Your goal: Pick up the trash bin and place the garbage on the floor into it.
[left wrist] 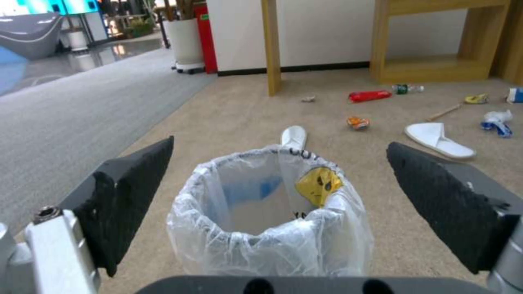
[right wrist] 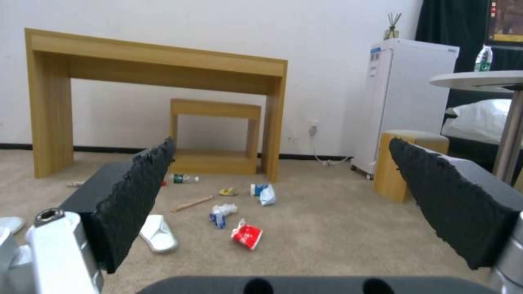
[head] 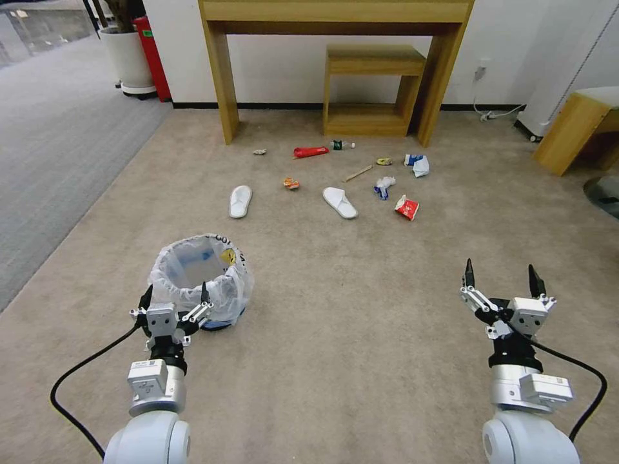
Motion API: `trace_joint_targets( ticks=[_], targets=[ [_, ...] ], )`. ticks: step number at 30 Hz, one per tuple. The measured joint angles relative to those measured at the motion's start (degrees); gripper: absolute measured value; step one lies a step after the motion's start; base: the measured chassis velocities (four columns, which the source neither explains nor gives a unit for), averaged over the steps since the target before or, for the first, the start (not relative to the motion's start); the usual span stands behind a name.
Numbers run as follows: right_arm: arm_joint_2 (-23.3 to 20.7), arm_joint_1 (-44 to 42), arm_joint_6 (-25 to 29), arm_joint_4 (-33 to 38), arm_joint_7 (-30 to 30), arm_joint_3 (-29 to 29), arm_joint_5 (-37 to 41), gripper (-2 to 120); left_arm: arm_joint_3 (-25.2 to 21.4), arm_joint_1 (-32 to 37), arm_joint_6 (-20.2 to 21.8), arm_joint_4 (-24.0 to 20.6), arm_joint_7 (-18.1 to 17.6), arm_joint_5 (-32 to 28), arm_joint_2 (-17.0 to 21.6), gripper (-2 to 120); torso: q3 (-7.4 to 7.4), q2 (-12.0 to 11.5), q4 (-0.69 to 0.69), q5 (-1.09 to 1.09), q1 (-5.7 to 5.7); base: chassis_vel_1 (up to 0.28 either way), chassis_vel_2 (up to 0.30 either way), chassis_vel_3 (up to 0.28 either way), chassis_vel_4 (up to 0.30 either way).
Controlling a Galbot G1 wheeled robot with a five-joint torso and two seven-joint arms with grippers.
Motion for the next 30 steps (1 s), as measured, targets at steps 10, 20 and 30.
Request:
trace_joint_targets(
  ticks=[10, 20, 30],
  targets=[
    [0.13, -0.24, 0.86, 0.01, 0.28, -0.06, 0.01, 100, -0.03, 0.33, -0.19, -0.42, 0.00, 0.00, 0.00, 100, 0.00, 0.00, 0.00, 0.00, 0.00, 0.000, 0.000, 0.000, 0.000],
    [0.04, -0.36, 1.49, 0.15, 0.51, -0.04, 0.02, 100, -0.02, 0.55, -0.31, -0.73, 0.00, -0.04, 0.00, 100, 0.00, 0.00, 0.00, 0.00, 0.00, 0.000, 0.000, 0.000, 0.000],
    [0.15, -0.23, 2.59, -0.19, 0.30, -0.09, -0.03, 100, -0.10, 0.69, -0.38, -0.76, -0.04, -0.15, 0.00, 100, 0.00, 0.00, 0.00, 0.00, 0.00, 0.000, 0.000, 0.000, 0.000]
  ],
)
